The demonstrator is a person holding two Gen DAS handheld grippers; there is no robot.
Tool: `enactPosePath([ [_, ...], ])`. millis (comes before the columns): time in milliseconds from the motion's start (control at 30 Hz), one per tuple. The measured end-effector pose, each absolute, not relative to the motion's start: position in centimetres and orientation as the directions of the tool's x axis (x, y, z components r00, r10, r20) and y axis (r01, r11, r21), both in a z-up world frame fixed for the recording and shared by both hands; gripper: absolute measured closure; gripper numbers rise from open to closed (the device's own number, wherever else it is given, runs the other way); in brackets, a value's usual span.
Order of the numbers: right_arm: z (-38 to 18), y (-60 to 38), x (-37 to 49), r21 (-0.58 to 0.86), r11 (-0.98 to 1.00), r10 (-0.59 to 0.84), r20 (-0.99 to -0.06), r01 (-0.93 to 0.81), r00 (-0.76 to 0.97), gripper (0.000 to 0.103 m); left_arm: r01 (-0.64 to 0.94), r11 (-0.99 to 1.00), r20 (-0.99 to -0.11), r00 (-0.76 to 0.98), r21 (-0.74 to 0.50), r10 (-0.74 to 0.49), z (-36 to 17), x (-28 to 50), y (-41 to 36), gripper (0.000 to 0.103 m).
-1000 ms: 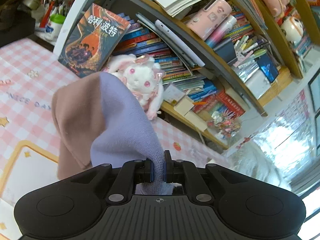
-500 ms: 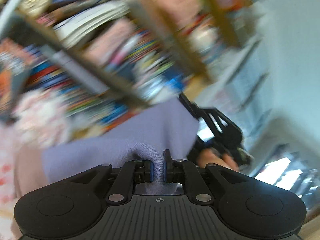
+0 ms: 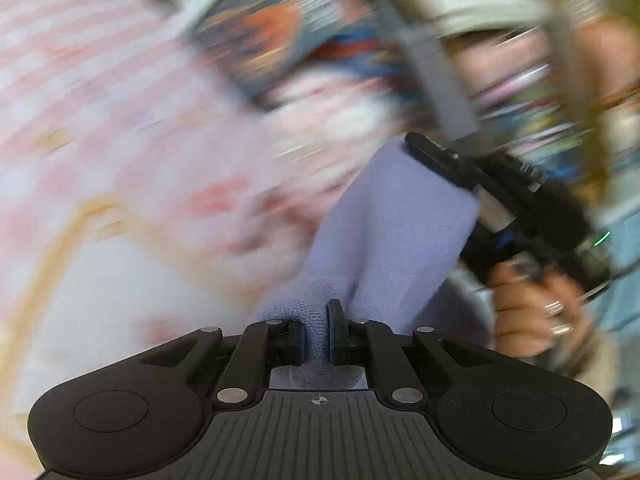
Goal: Fold clothes
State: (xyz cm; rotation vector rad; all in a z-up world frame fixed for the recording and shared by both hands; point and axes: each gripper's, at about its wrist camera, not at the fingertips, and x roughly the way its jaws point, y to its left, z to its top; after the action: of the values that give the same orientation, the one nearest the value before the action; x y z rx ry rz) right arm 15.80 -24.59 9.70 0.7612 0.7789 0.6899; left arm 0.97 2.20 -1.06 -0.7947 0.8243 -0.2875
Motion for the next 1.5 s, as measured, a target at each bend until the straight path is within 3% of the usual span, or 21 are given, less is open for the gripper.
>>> enactPosePath([
  [33,7.0,-23.1,16.3,0.774,0.604,0.736,-0.449,-0.191,0.506,0.094,-0.105,0.718,-0.599,0.641,-0.688,-0.481,-2.1,0.9,2.5,0.094],
  [100,3.6,-21.5,16.6,0.762,0.638,0.710,-0.524,-0.115,0.470,0.094,-0.117,0.729,-0.618,0.629,-0.675,-0.471,-2.9,0.5,3.7,0.090],
  [300,4.6,-16.5,18.3,0.730,0.660,0.708,-0.529,-0.174,0.468,0.094,-0.100,0.728,-0.590,0.665,-0.678,-0.458,-2.1,0.6,6.3,0.085],
  [467,4.0,-11.7,19.6,0.644,0.726,0.667,-0.574,-0.241,0.475,0.092,-0.177,0.757,-0.647,0.659,-0.629,-0.384,-2.1,1.4,8.3,0.084],
  [567,3.3,-12.0,18.8,0.622,0.743,0.655,-0.603,-0.245,0.456,0.069,-0.207,0.730,-0.647,0.655,-0.651,-0.391,-3.1,1.6,9.0,0.084],
  [600,3.3,-12.5,18.3,0.631,0.733,0.666,-0.591,-0.254,0.454,0.055,-0.218,0.721,-0.645,0.656,-0.658,-0.392,-3.4,1.7,9.1,0.084],
  [733,3.7,-15.4,16.2,0.655,0.706,0.693,-0.560,-0.268,0.454,0.048,-0.243,0.712,-0.653,0.654,-0.659,-0.381,-3.9,2.5,9.2,0.083],
  [900,3.6,-21.1,12.6,0.655,0.714,0.675,-0.549,-0.248,0.494,0.046,-0.256,0.715,-0.655,0.665,-0.651,-0.359,-4.0,3.0,9.2,0.083],
  [1067,1.8,-26.9,9.8,0.588,0.793,0.568,-0.618,-0.159,0.544,0.046,-0.285,0.725,-0.664,0.682,-0.627,-0.306,-4.0,3.2,8.4,0.083],
  [1200,-0.5,-30.7,8.7,0.560,0.827,0.495,-0.677,-0.055,0.545,0.050,-0.300,0.757,-0.684,0.685,-0.580,-0.253,-3.8,3.5,7.1,0.082],
  [1500,-3.1,-32.6,7.2,0.529,0.847,0.482,-0.734,-0.041,0.478,0.052,-0.271,0.865,-0.731,0.666,-0.422,-0.148,-3.2,5.6,4.2,0.082],
])
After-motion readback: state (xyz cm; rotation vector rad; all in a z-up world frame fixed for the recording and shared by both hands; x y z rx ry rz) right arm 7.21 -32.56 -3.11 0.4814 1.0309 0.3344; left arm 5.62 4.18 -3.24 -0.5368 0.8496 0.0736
